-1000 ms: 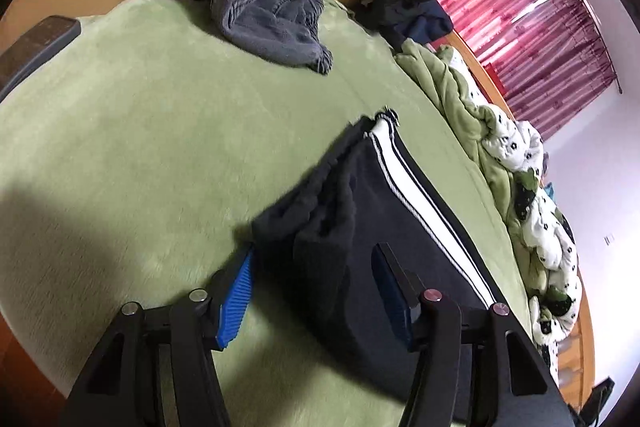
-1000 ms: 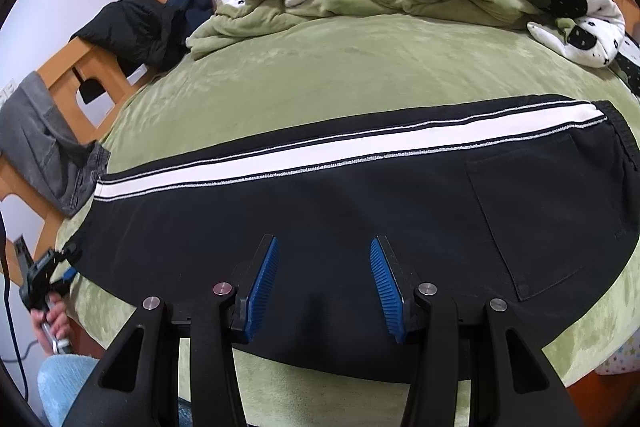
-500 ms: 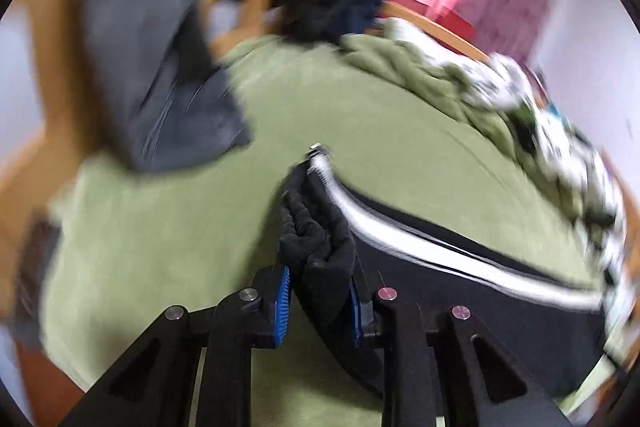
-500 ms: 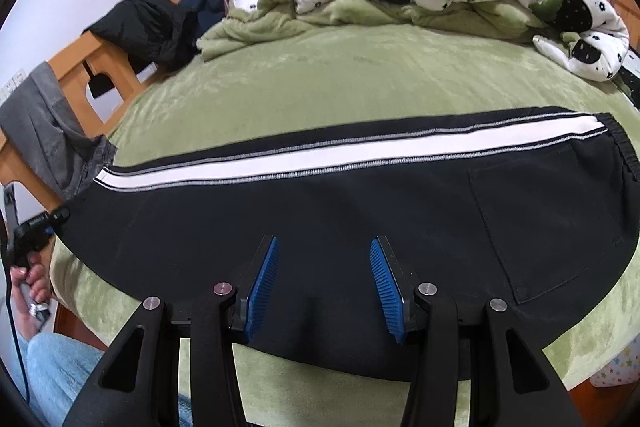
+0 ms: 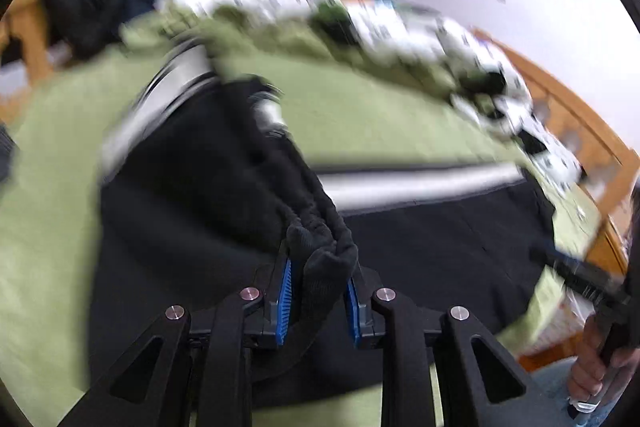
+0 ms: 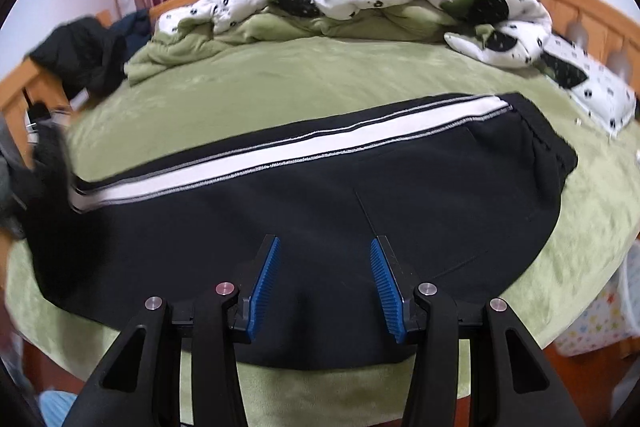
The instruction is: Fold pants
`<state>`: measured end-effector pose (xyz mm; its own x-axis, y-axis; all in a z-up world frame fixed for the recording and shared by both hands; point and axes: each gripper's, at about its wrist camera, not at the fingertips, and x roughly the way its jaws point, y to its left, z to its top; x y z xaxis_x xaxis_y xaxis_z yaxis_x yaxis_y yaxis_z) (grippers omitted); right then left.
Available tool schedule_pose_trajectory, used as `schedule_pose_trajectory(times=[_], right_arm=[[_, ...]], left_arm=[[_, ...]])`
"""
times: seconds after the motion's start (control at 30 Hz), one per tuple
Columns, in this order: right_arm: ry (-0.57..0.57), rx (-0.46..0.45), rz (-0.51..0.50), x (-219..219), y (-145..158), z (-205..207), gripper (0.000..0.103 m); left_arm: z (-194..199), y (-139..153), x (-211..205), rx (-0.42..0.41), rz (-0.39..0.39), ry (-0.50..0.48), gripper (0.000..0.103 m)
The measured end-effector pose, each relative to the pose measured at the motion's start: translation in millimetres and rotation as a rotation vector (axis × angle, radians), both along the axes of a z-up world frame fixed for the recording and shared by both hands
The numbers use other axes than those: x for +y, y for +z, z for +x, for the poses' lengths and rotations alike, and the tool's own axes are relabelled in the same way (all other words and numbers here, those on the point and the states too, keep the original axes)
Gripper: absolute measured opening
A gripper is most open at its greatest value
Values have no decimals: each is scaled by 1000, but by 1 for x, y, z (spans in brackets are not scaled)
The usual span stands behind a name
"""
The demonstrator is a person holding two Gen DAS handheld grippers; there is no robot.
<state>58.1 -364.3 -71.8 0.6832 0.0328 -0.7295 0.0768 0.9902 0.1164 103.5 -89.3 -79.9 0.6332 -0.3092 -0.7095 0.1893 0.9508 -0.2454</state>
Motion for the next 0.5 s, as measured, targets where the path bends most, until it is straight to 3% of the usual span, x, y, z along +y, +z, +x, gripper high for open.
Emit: schedule_pose_trajectory(times=[0.1, 0.17, 0.2, 0.27, 0.37, 0.5], right_arm=[[0, -8, -12, -8, -2, -4, 47], [7, 16, -28, -13, -8, -4, 47], [9, 24, -21, -16, -9, -5, 47], [18, 30, 6, -19, -10, -7, 47], [36, 24, 49, -18, -10, -9, 47], [100, 12, 50, -5, -14, -8, 47]], left_arm=[[-5, -43, -33, 84, 53, -60, 21], [-15, -45, -45, 26, 130, -50, 24], [-19, -43, -46, 20, 143, -56, 34], [-20, -37, -39, 67, 84, -87, 55], [-34, -21, -9, 89, -40, -51, 60], [-50, -10, 41, 95, -62, 60, 70]])
